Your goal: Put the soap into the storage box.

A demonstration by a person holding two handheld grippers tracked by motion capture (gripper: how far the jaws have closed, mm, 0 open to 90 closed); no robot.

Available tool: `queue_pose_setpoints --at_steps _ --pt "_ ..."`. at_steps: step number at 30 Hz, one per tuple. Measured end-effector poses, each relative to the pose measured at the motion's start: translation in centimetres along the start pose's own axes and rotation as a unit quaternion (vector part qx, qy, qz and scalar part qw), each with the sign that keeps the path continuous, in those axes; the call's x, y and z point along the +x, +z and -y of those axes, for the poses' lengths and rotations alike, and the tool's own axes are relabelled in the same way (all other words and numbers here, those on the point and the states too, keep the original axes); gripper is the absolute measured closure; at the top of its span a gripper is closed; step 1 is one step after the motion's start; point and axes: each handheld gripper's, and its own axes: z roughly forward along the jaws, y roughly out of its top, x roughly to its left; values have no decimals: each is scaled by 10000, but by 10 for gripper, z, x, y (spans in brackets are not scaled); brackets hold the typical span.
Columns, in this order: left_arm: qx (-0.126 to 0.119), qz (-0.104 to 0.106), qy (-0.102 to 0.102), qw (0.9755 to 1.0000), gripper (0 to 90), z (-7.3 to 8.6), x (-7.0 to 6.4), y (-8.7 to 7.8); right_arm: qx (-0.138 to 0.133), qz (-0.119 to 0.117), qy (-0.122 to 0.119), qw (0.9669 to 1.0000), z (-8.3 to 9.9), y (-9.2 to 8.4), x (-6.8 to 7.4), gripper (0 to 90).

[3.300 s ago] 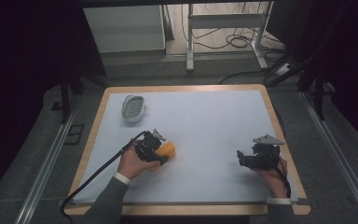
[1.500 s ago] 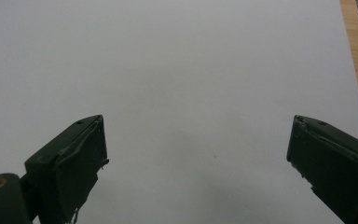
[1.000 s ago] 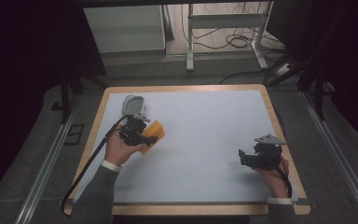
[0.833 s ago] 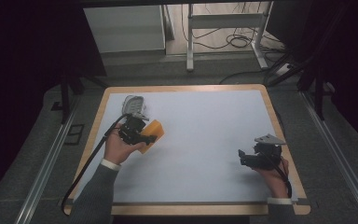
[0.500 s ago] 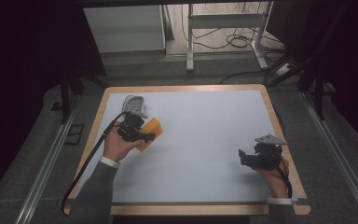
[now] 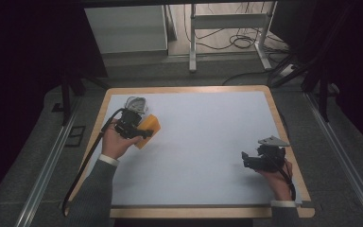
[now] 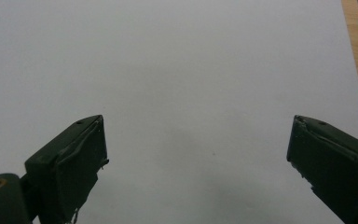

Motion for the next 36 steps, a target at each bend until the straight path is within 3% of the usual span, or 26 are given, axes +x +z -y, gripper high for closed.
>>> queue_pose_setpoints --at_steps 36 --pt "-127 -205 -260 9994 612 -20 23 -4 -5 49 68 10000 1 -1 -4 49"
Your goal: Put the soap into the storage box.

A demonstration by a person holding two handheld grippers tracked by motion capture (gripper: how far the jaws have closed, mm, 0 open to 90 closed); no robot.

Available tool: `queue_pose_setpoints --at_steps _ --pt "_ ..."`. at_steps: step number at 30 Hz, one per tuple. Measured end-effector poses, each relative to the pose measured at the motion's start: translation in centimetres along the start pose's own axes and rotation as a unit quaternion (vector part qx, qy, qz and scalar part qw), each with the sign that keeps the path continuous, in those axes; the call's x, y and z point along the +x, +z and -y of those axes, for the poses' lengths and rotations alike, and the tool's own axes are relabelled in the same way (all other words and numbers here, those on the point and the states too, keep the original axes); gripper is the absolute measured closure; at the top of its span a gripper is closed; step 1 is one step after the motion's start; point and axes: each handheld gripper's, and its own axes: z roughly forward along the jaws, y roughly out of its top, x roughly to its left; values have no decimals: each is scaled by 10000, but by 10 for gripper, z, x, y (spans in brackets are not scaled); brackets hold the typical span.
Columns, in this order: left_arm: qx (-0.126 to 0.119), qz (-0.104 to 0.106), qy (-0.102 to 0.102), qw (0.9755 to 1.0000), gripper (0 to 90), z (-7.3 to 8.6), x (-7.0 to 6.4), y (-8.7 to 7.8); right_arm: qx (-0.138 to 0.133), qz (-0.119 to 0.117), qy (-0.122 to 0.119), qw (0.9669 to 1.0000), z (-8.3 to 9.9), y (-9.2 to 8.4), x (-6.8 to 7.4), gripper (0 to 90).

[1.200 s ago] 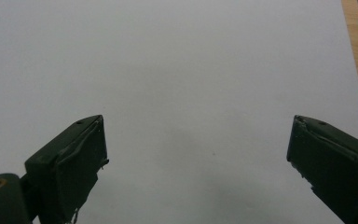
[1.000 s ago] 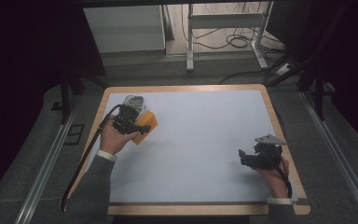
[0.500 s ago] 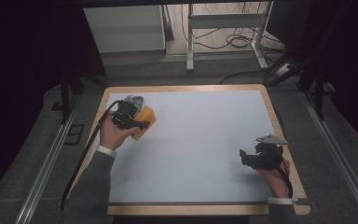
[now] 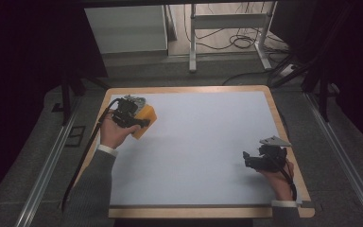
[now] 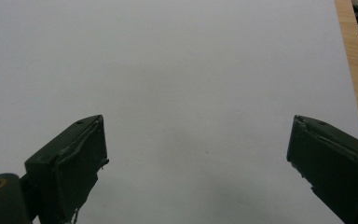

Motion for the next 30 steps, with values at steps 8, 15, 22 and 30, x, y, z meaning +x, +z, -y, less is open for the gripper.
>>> queue_pose_setpoints --at_steps 8,15,22,30 --pt "33 -82 -22 10000 612 -5 5 1 6 4 -36 10000 0 1 1 49" --pt "34 -113 -40 9999 612 -13 11 4 8 11 -15 10000 0 0 0 49" --pt "22 -134 -120 9998 612 -17 16 5 1 15 -13 10000 0 0 -1 48" --pt "17 -104 -217 9997 612 -19 24 6 6 24 -19 10000 1 1 -1 49"
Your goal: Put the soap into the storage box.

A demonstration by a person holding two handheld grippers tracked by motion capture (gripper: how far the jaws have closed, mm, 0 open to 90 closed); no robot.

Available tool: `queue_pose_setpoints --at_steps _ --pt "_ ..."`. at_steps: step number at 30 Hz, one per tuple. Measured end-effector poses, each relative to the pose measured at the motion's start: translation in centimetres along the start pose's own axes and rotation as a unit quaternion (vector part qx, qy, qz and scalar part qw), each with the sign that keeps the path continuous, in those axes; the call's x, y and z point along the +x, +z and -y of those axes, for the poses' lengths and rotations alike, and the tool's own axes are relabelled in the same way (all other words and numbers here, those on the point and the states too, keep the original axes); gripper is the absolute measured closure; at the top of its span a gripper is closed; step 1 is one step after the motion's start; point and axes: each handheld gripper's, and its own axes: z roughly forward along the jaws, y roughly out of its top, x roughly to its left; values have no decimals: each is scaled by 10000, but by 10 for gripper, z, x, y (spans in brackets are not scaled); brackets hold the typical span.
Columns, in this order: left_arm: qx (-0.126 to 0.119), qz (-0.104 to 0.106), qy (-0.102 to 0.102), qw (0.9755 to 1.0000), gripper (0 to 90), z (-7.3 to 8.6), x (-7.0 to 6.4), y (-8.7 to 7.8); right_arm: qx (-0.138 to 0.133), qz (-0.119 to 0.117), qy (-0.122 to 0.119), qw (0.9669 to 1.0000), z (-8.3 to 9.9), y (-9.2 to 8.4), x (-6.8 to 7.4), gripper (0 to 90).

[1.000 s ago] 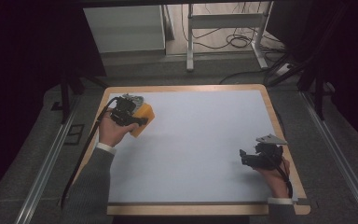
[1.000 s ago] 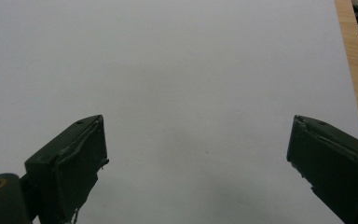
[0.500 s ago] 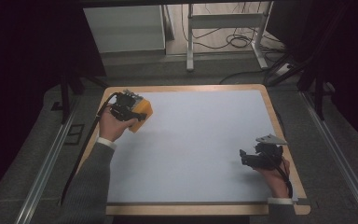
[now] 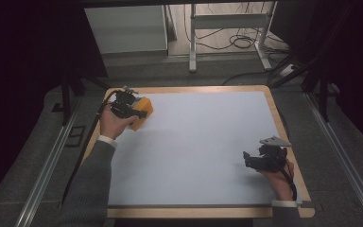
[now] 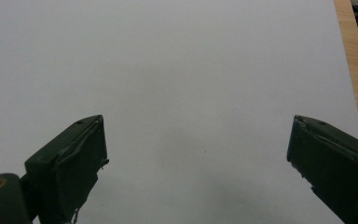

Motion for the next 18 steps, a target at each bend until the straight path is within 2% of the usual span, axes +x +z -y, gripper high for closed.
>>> queue_pose_setpoints --at_steps 4,13,18 --pt "9 -77 -15 10000 612 -6 4 -1 18 3 -5 10000 0 0 0 48" --pt "33 -11 -163 9999 612 -15 12 4 8 -2 8 10000 0 0 -1 48" --pt "47 -41 -231 9997 612 -17 17 7 15 16 13 10000 0 0 -1 49"
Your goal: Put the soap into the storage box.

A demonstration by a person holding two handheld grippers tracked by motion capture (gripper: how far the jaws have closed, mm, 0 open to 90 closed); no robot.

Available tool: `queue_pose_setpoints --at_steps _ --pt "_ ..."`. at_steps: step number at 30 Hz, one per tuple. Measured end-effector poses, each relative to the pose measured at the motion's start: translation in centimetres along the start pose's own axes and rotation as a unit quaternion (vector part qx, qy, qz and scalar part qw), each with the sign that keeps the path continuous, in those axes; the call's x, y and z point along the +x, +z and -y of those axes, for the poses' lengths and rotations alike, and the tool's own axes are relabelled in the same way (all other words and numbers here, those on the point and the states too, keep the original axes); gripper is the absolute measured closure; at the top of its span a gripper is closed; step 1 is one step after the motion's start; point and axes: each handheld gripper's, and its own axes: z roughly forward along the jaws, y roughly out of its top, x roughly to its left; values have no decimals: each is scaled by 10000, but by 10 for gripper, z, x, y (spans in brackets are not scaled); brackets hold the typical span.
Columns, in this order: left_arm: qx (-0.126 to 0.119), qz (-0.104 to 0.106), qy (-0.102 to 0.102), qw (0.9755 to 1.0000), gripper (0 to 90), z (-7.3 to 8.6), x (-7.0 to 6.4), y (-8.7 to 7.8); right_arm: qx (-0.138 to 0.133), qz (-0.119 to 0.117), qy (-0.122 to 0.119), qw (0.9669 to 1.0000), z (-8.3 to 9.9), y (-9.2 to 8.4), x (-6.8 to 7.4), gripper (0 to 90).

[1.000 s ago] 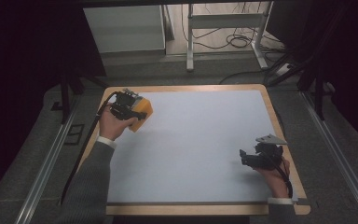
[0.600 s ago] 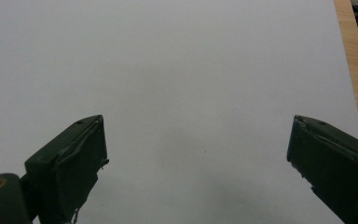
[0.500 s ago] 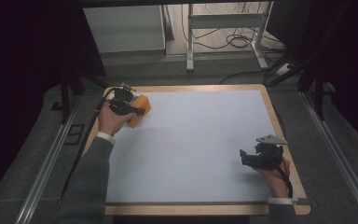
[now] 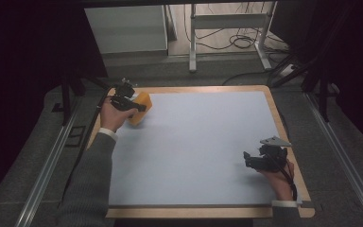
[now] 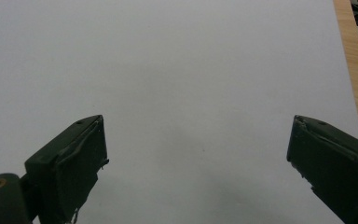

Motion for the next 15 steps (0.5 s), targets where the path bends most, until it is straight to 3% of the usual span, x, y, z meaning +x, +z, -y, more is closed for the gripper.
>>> queue_pose_setpoints --at_steps 15 --pt "-59 -185 -406 9990 612 -8 20 16 13 -4 16 10000 1 1 -1 49"
